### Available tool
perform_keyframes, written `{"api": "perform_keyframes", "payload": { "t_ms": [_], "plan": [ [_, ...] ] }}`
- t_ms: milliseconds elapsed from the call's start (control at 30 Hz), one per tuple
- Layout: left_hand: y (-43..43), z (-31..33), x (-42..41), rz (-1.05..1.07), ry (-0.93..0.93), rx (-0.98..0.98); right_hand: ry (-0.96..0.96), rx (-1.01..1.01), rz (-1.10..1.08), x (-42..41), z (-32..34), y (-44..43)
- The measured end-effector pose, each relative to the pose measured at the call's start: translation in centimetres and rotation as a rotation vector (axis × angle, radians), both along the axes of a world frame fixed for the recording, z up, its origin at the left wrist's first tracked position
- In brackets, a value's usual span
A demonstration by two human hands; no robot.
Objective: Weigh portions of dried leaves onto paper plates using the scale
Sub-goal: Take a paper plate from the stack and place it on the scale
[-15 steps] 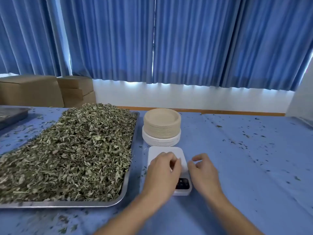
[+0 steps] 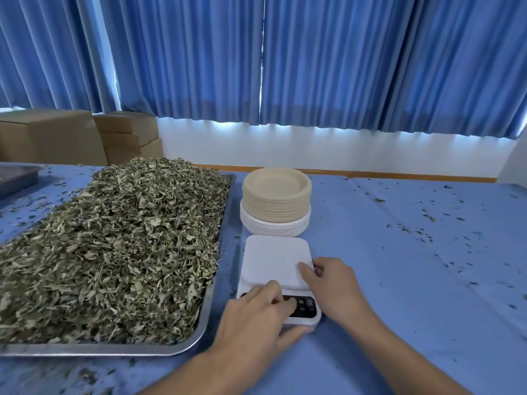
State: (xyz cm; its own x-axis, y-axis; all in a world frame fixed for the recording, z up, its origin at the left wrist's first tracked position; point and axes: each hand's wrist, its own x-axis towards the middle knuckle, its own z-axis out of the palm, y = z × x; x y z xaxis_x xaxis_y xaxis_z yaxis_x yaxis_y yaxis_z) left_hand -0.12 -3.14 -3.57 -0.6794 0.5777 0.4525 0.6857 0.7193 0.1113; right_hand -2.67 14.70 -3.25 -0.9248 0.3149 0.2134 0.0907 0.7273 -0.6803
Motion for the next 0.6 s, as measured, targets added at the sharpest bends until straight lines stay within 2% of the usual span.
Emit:
{"api": "perform_keyframes", "payload": {
  "t_ms": [133, 367, 467, 533, 600],
  "plan": [
    [0.3, -0.2, -0.2, 0.047, -0.127, -0.048, -0.038, 0.057, 0.048, -0.4, 0.4, 0.2],
    [0.7, 0.2, 0.0, 0.047, -0.141, -0.072, -0.068, 0.144, 0.029, -0.5, 1.0, 0.3],
    [0.5, 1.3, 0.2, 0.018, -0.179, 0.004, 0.154, 0.256, -0.035, -0.6, 2.5, 0.3],
    [-0.1, 3.7, -0.3, 0.047, -0.162, 0.087, 0.335, 0.275, 0.043, -1.4, 4.4, 0.4],
    [-0.7, 6.7, -2.1, 0.053, -0.142, 0.159, 0.41, 0.323, 0.128, -2.9, 6.4, 0.7]
  ]
}}
